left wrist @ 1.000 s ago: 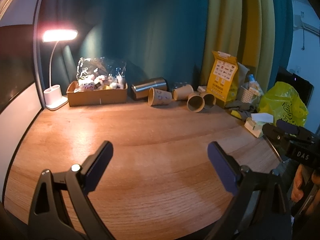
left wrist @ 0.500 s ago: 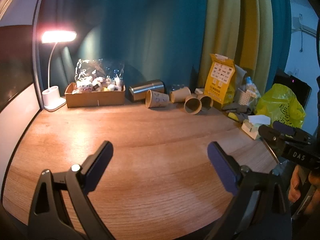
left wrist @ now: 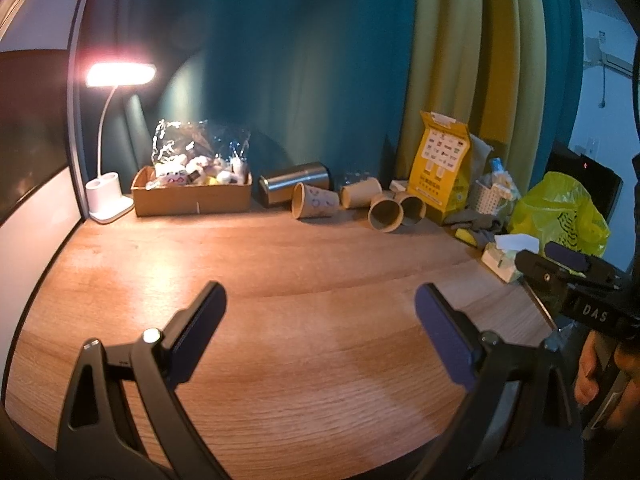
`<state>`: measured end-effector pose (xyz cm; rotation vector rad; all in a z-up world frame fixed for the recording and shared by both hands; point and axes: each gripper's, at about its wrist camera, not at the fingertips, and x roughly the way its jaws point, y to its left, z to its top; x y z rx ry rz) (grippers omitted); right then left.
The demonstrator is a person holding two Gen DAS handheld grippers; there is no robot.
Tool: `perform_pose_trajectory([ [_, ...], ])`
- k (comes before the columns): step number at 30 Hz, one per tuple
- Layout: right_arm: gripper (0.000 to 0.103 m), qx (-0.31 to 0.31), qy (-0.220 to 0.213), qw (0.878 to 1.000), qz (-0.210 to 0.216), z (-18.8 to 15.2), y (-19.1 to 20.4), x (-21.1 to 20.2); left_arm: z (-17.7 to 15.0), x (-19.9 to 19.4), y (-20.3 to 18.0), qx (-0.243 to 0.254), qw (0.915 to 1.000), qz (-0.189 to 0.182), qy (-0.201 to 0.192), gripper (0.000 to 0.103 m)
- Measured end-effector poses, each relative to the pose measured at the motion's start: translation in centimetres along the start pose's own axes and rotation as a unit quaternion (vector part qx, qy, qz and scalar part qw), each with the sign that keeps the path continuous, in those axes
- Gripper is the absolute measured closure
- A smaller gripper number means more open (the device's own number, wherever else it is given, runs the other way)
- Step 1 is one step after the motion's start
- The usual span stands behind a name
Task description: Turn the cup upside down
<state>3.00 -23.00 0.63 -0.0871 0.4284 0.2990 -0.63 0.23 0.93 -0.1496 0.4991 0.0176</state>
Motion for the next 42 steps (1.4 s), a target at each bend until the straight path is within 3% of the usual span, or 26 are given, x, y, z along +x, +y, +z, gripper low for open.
perform_pose_trajectory([
  [42, 0.022, 0.001, 0.001, 1.0, 0.001, 0.34, 0.14, 0.06, 0.65, -0.48, 0.17, -0.004, 1.0, 0.005, -0.001, 0.006],
])
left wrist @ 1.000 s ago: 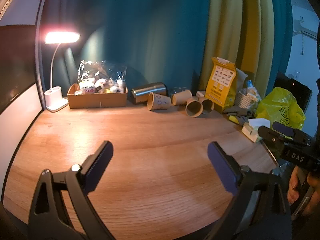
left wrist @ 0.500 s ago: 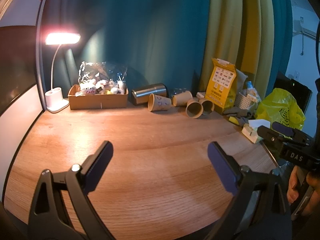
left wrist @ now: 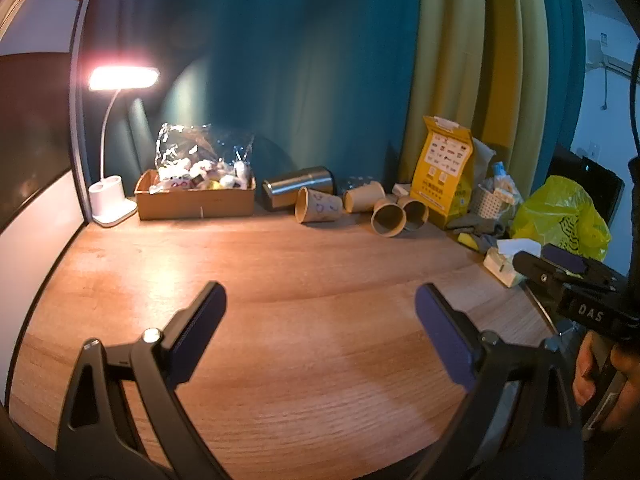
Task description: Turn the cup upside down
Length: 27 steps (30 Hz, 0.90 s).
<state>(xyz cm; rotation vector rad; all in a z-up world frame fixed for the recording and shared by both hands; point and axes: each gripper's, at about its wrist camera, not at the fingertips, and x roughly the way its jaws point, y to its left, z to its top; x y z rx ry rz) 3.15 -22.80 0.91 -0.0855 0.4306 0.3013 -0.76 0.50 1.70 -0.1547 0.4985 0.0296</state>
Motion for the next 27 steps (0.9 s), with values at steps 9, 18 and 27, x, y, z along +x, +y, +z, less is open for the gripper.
perform_pose_trajectory([
  [9, 0.022, 0.014, 0.009, 1.0, 0.003, 0.3, -0.5, 1.7, 0.6, 2.9, 0.2, -0.012, 0.999, -0.009, 0.042, 0.006],
  [18, 0.022, 0.035, 0.029, 0.999, -0.005, 0.8, -3.1, 6.8, 2.9, 11.6, -1.4, 0.005, 0.9924, -0.034, 0.119, 0.006],
  [27, 0.022, 0.086, 0.038, 0.995, -0.021, 1.9, -7.9, 13.6, 6.6, 22.8, -4.9, 0.035, 0.9781, -0.063, 0.195, 0.006],
])
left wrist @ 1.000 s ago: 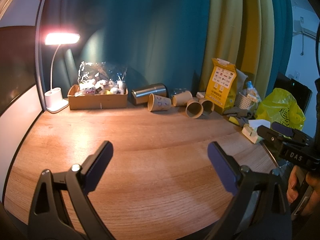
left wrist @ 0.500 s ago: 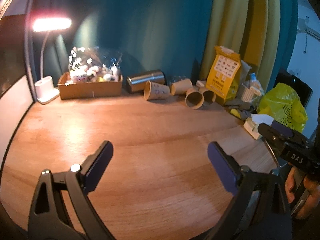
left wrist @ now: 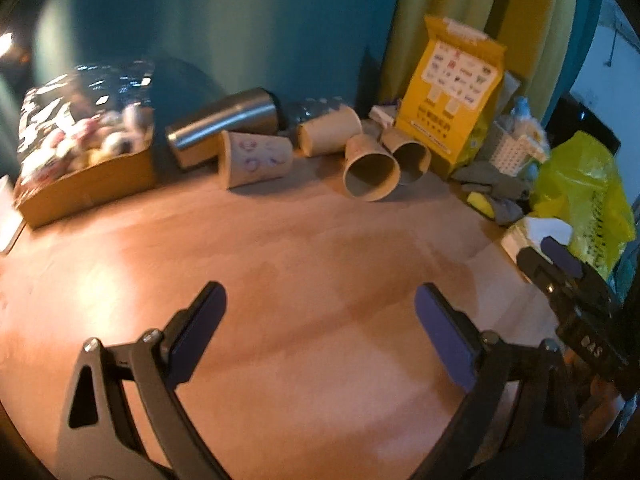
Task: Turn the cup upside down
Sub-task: 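Reach the left tool into the cup cluster and grasp a pink-stickered paper cup, then lift the paper cup with the left tool and carry it toward the right tool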
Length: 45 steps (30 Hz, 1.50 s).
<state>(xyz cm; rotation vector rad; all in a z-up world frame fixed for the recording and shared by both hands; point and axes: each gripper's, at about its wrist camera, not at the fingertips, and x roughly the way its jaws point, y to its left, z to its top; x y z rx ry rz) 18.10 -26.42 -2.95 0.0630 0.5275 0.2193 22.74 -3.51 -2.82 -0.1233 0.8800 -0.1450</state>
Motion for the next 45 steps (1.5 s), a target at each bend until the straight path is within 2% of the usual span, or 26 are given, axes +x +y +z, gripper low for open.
perform_pose_trajectory([
  [6, 0.022, 0.05, 0.01, 0.999, -0.015, 0.6, -4.2, 4.2, 6.0, 5.8, -1.6, 0.028, 0.9991, 0.004, 0.032, 0.006],
  [8, 0.022, 0.076, 0.013, 0.997, -0.017, 0.8, -5.7, 5.2, 7.8, 7.4, -2.3, 0.033, 0.9984, -0.013, 0.043, 0.006],
  [12, 0.022, 0.096, 0.008, 0.995, -0.027, 0.9, -7.2, 5.9, 11.0, 11.6, -3.5, 0.037, 0.9966, -0.015, 0.071, 0.006],
  [19, 0.022, 0.107, 0.009, 0.994, -0.028, 0.6, -8.3, 5.6, 13.9, 15.9, -5.8, 0.07, 0.9942, -0.001, 0.082, 0.006],
  [27, 0.022, 0.114, 0.008, 0.993, -0.023, 0.7, -8.4, 5.0, 14.6, 19.2, -6.4, 0.073, 0.9905, 0.0, 0.116, 0.006],
  [30, 0.022, 0.115, 0.005, 0.993, -0.018, 0.8, -8.2, 4.6, 14.5, 20.0, -6.3, 0.074, 0.9892, 0.005, 0.127, 0.009],
  [31, 0.022, 0.115, 0.005, 0.993, -0.016, 0.9, -8.1, 4.5, 14.4, 20.2, -6.2, 0.071, 0.9885, 0.004, 0.133, 0.019],
  [34, 0.022, 0.117, 0.002, 0.993, -0.01, 0.9, -7.9, 4.2, 14.1, 21.1, -6.1, 0.07, 0.9861, 0.006, 0.15, 0.034],
  [35, 0.022, 0.118, 0.001, 0.993, -0.009, 1.0, -7.8, 4.2, 13.9, 21.0, -6.2, 0.07, 0.9861, 0.006, 0.151, 0.037],
  [39, 0.022, 0.118, -0.004, 0.993, -0.007, 1.0, -7.4, 3.6, 13.2, 19.8, -6.0, 0.059, 0.9873, 0.001, 0.148, 0.039],
  [45, 0.022, 0.114, -0.01, 0.993, 0.0, 0.6, -6.4, 2.2, 10.4, 15.5, -5.6, 0.051, 0.9896, -0.01, 0.134, 0.04],
])
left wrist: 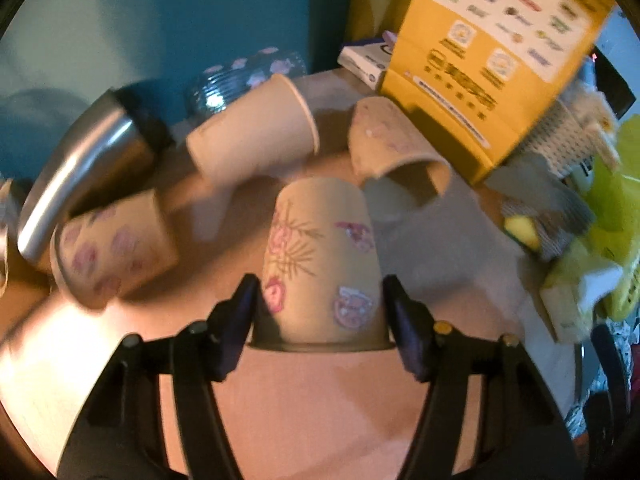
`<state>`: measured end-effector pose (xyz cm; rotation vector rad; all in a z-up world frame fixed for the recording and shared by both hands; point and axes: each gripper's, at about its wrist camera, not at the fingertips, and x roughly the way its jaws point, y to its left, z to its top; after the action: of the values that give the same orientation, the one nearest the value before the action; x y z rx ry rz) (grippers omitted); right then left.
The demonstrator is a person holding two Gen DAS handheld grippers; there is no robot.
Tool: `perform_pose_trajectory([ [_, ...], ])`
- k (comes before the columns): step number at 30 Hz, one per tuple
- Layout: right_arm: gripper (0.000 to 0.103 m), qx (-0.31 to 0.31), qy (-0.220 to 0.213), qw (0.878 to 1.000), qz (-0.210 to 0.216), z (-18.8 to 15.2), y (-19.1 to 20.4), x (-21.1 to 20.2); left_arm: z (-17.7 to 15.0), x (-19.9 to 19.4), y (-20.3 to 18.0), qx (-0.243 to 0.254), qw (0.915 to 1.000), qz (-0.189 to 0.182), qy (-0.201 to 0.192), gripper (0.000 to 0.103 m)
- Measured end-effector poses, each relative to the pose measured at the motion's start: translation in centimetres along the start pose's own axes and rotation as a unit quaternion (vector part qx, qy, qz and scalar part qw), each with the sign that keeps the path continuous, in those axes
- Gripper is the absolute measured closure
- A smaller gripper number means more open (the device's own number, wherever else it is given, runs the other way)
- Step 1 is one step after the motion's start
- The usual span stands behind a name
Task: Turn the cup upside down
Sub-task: 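Lift the paper cup with the left tool and carry it toward the right tool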
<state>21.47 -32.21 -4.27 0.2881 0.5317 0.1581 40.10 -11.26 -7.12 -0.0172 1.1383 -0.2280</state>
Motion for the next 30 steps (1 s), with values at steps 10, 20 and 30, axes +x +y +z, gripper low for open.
perform_pose_trajectory([
  [10, 0.022, -0.014, 0.033, 0.999, 0.017, -3.5, 1.8, -2.9, -13.6, -6.0, 0.7, -0.064, 0.9967, -0.049, -0.007, 0.039],
  [20, 0.022, -0.031, 0.085, 0.994, 0.054, -8.5, 5.2, -7.4, -28.4, -11.6, 1.9, -0.182, 0.9781, -0.096, -0.032, 0.039],
  [30, 0.022, -0.048, 0.19, 0.973, 0.122, -12.2, 10.2, -7.9, -34.3, -12.0, 2.7, -0.219, 0.9691, -0.109, -0.03, 0.038],
])
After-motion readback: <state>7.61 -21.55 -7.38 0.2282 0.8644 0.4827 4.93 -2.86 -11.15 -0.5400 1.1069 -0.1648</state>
